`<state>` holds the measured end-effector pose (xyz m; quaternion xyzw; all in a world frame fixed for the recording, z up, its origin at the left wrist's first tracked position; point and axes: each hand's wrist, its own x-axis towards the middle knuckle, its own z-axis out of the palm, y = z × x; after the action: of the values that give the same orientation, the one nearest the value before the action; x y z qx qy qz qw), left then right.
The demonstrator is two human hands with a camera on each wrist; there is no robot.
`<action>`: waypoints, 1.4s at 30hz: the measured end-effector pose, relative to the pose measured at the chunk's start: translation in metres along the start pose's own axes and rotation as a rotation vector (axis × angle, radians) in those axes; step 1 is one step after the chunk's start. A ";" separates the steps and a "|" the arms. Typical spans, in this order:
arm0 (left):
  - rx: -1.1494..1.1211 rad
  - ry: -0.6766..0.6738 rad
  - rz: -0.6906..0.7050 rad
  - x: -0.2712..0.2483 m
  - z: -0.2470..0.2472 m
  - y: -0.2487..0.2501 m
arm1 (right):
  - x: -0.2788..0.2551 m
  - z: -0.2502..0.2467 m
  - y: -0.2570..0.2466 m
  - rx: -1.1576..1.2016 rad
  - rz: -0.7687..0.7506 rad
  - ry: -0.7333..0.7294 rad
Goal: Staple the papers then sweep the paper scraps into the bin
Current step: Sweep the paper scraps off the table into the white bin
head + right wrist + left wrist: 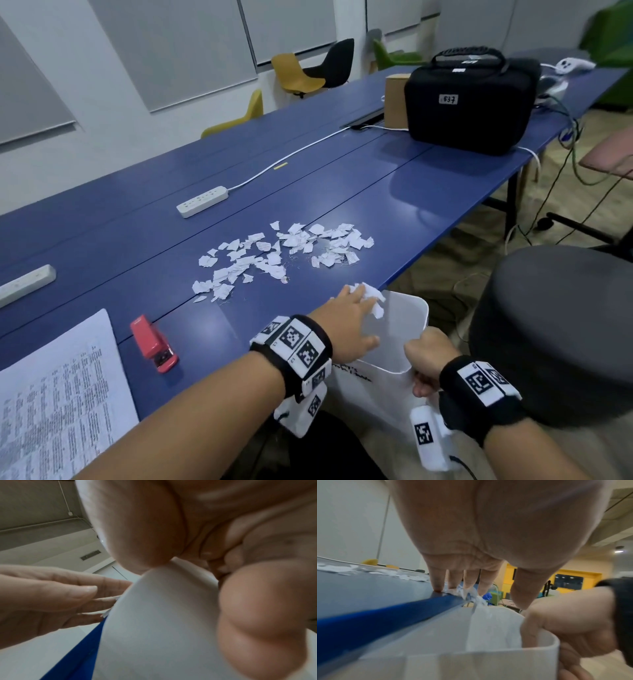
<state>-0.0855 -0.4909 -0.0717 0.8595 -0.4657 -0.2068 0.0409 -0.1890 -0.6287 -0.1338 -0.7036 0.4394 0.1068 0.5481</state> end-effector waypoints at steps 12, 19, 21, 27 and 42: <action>-0.137 0.321 -0.134 0.019 -0.024 -0.023 | 0.007 -0.006 0.001 -0.057 0.000 0.013; -0.061 0.192 -0.351 0.039 -0.037 -0.075 | 0.012 -0.007 0.001 -0.023 0.012 -0.004; -0.087 0.151 -0.349 0.049 -0.043 -0.076 | 0.014 -0.009 0.000 -0.016 0.012 -0.001; -0.022 0.060 -0.262 0.068 -0.038 -0.043 | 0.018 -0.017 -0.004 -0.042 0.025 0.027; 0.115 0.104 0.079 0.019 0.007 0.020 | 0.012 -0.023 -0.007 -0.078 0.003 0.009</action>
<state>-0.0947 -0.5164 -0.0791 0.8508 -0.5077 -0.1333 0.0236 -0.1849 -0.6543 -0.1280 -0.7244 0.4383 0.1215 0.5180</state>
